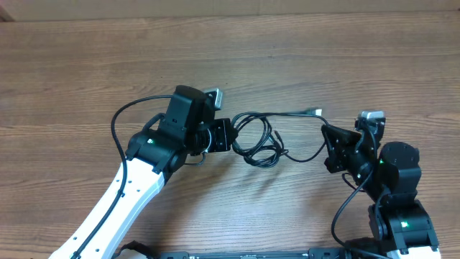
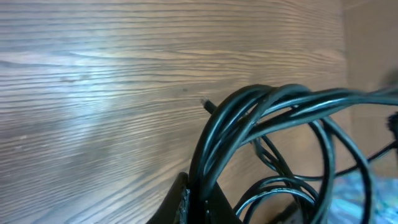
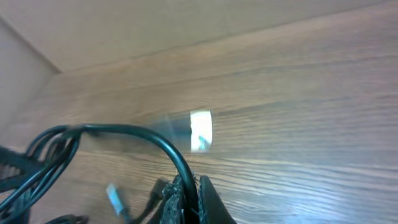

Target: Untangle cables

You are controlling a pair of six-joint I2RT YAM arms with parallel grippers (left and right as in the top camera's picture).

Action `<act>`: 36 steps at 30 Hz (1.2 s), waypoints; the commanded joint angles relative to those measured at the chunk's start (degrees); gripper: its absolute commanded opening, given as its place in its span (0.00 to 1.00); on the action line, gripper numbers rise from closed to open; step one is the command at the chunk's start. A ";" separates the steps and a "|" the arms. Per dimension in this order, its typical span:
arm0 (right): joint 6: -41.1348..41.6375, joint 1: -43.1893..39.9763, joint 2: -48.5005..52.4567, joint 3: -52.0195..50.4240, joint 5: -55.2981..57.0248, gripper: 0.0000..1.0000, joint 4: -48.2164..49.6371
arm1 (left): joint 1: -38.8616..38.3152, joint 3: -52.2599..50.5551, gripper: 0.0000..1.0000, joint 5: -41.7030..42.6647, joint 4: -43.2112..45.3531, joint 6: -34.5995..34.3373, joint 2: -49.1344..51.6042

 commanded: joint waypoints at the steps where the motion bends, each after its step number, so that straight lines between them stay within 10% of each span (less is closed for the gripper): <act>1: 0.24 -0.17 -0.20 1.36 7.21 0.04 -0.39 | 0.00 0.83 0.04 -6.05 -0.66 1.73 -1.33; 26: 0.24 -0.17 -0.20 1.36 14.47 0.04 -3.32 | 0.00 0.83 0.04 -10.19 -3.37 1.68 -1.36; 32: 0.26 -0.17 -0.20 1.36 12.59 0.73 -2.14 | 0.00 0.83 0.04 -8.17 -2.47 1.51 -1.33; 36: 0.24 -0.17 -0.20 1.36 9.57 0.91 -1.31 | 0.00 0.83 0.04 -7.26 -2.03 0.94 -1.36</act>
